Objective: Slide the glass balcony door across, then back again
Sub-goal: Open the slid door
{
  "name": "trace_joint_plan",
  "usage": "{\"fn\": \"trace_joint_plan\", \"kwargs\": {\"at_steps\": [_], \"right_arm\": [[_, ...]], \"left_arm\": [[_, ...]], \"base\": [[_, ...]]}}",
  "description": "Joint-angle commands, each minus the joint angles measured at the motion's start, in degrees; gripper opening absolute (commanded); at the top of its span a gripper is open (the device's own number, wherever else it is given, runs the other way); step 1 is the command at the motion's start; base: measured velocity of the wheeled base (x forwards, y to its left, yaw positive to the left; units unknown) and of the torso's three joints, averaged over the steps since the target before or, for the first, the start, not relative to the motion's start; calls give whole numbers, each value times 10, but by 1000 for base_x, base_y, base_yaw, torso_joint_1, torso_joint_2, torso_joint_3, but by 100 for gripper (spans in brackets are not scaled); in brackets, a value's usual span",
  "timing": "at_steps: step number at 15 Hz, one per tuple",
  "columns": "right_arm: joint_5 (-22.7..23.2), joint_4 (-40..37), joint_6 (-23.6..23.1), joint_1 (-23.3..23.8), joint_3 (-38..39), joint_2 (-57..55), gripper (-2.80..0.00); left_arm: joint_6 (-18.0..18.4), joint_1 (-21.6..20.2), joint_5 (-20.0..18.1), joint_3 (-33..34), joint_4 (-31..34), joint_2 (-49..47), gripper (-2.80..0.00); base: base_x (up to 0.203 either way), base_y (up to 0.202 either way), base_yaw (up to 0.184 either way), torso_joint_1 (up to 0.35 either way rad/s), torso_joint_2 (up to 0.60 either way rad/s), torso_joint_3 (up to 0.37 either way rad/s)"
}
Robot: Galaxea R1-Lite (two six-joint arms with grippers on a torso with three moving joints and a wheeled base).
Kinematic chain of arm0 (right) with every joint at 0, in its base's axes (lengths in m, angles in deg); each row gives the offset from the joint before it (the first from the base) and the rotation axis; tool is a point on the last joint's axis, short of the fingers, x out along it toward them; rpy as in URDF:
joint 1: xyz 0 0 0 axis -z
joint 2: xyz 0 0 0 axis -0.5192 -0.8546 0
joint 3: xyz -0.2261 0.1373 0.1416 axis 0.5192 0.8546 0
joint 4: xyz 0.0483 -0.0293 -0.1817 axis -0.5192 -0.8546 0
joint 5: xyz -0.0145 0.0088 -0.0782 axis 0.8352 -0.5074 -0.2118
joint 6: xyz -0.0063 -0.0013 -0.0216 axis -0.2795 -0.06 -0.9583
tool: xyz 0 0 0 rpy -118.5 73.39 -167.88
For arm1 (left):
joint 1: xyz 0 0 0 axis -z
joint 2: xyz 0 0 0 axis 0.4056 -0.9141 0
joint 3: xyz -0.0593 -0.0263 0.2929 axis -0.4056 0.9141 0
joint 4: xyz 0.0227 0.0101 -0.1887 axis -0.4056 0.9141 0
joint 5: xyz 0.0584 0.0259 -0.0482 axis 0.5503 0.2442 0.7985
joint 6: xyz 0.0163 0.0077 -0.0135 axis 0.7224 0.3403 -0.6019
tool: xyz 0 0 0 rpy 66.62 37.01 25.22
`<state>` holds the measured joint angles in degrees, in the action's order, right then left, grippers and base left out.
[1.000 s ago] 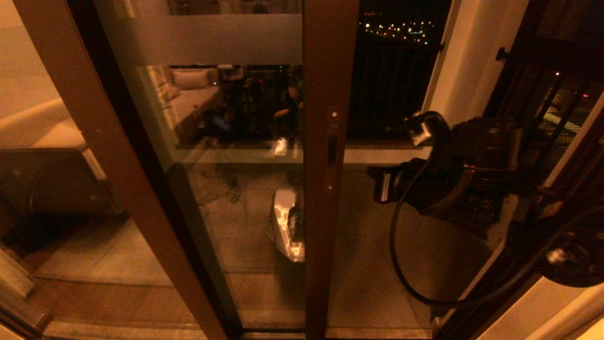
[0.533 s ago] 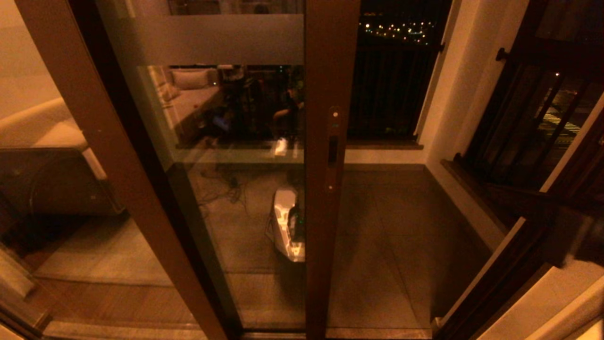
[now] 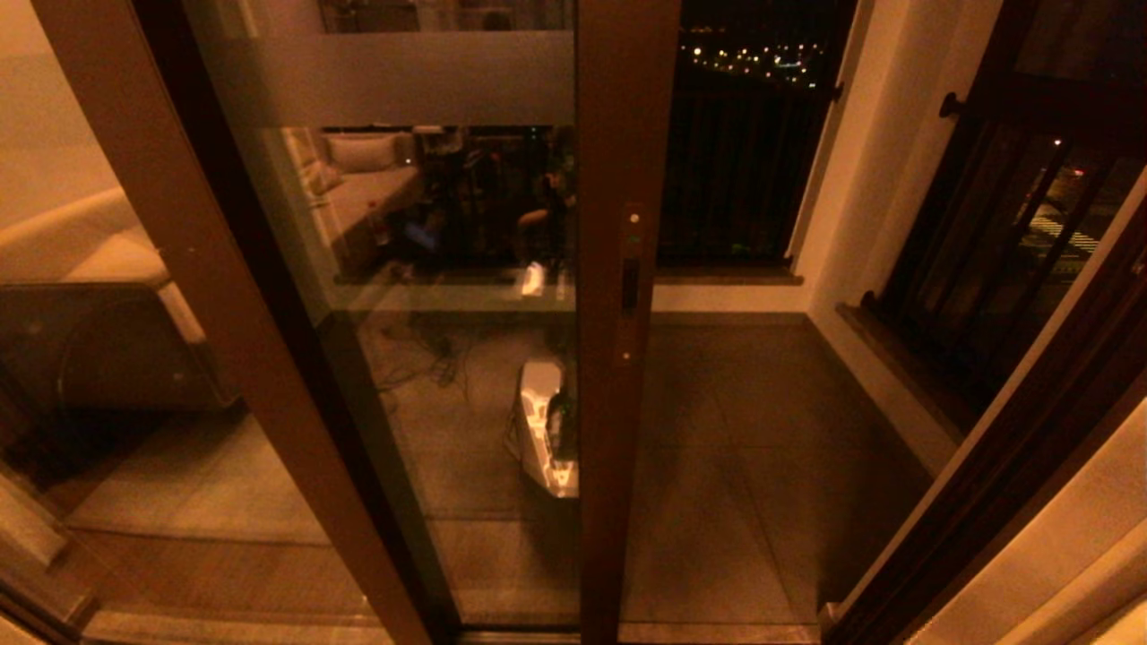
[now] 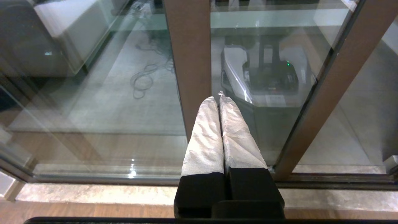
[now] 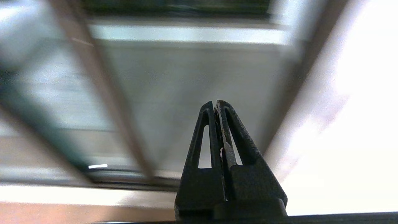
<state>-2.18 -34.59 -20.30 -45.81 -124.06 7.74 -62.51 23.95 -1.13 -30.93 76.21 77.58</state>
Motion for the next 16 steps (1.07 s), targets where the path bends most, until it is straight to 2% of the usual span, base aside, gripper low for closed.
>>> {"fn": "trace_joint_plan", "kwargs": {"at_steps": [1,4,5,6,7,8,11,13,14,16], "right_arm": [[2,-76,-15,67,-67,39,-280],[2,-200,-33,76,-195,44,-280],[6,-215,-41,103,-214,44,-280],[26,-226,-57,147,-223,48,-280],[65,-239,-76,166,-232,59,-280],[80,-255,-84,166,-236,73,-280],[92,-285,-105,151,-185,181,-280],[113,-357,-104,147,-171,207,-280],[126,-358,-96,147,-142,205,-280],[145,-303,-74,146,-57,204,-280]], "left_arm": [[0,0,0,0,0,0,-280],[0,0,0,0,0,0,-280],[0,0,0,0,0,0,-280],[0,0,0,0,0,0,-280],[0,0,0,0,0,0,-280],[0,0,0,0,0,0,-280],[0,0,0,0,0,0,-280],[0,0,0,0,0,0,-280],[-1,0,0,0,0,0,-280],[0,0,0,0,0,0,-280]], "base": [[0,0,0,0,0,0],[0,0,0,0,0,0],[0,0,0,0,0,0],[0,0,0,0,0,0],[0,0,0,0,0,0],[0,0,0,0,0,0],[0,0,0,0,0,0],[0,0,0,0,0,0],[0,0,0,0,0,0],[0,0,0,0,0,0]]}}
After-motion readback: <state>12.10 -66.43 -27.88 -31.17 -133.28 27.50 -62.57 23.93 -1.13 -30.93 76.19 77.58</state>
